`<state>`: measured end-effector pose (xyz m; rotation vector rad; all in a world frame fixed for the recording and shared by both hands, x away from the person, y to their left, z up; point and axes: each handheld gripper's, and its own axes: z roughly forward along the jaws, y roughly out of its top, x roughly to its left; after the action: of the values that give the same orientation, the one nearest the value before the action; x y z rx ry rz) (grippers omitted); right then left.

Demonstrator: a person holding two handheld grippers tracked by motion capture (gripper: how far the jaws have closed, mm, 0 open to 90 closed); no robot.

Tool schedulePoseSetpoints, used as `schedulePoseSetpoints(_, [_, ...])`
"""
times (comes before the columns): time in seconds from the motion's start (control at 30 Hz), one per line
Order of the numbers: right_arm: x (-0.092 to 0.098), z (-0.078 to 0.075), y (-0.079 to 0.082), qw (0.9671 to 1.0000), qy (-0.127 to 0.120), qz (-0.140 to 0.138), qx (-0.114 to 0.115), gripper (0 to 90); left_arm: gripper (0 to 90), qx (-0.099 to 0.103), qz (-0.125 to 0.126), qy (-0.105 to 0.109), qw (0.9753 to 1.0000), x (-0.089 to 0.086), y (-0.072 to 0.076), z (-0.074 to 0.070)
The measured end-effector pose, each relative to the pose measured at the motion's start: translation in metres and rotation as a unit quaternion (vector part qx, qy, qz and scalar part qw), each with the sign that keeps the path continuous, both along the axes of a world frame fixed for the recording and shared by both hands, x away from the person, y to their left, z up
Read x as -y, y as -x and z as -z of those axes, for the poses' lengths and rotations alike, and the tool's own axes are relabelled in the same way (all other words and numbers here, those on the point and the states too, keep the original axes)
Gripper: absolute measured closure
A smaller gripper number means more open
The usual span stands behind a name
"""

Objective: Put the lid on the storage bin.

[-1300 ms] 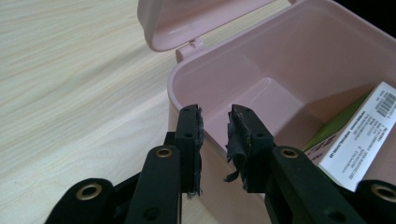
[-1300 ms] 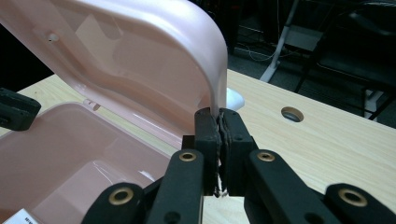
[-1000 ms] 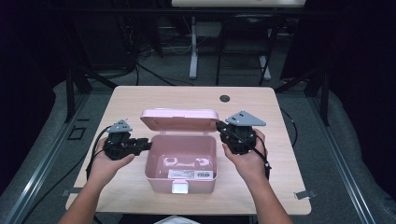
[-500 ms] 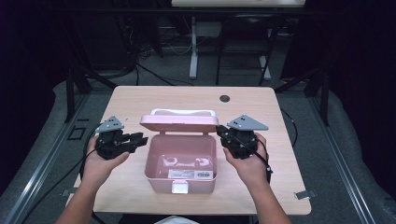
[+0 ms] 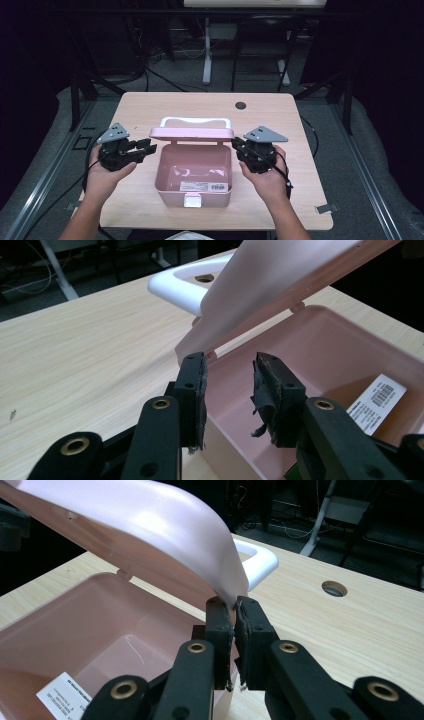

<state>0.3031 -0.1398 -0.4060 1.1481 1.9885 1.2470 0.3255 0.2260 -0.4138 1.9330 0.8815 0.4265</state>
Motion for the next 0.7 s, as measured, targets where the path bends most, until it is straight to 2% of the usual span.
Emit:
schedulePoseSetpoints(0.2, [0.001,0.001,0.002,1.0000,0.000,-0.002,-0.004,84.3,64.9,0.020,-0.007,-0.006,0.9998,0.002,0.005,-0.007])
schedulePoseSetpoints(0.47, [0.002,0.003,0.003,0.9999,-0.001,-0.005,-0.013,83.4,65.0,0.032,-0.001,-0.002,0.9995,0.005,0.009,-0.013])
schedulePoseSetpoints(0.53, [0.002,0.002,0.004,0.9999,-0.002,-0.008,-0.013,82.9,65.0,0.040,-0.001,0.000,0.9992,0.006,0.012,-0.016])
schedulePoseSetpoints(0.7, [0.005,0.000,0.006,0.9997,-0.004,-0.012,-0.018,81.7,67.0,0.043,0.002,0.002,0.9991,0.008,0.013,-0.018])
